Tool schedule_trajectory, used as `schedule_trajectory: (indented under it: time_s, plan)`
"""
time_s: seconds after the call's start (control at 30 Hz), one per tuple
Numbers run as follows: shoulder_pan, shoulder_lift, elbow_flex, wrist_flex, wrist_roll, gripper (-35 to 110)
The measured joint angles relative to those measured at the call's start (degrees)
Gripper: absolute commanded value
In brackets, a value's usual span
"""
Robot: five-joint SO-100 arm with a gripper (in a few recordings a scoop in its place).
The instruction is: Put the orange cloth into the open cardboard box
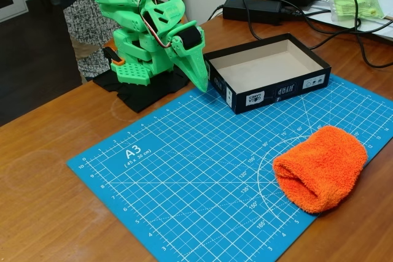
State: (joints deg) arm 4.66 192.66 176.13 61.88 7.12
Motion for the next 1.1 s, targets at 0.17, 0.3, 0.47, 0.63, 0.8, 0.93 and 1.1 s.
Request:
schedule_trajectory:
  time_s: [0.17,0.3,0.47,0.63,0.8,0.93,1.1]
  plan:
    - [0.0,0.0,0.0,0.0,0.0,0]
    - [-0.8,0.0,0.0,0.0,0.0,0]
    - [-0.3,0.0,0.0,0.0,0.0,0]
    - [0.0,0.0,0.0,0.0,0.0,0]
    - [-0.2,0.0,0.0,0.0,0.0,0]
    - [0.2,0.0,0.0,0.0,0.4,14]
    - [3.8,-0.4,-1.3,-3.6,2.3,21]
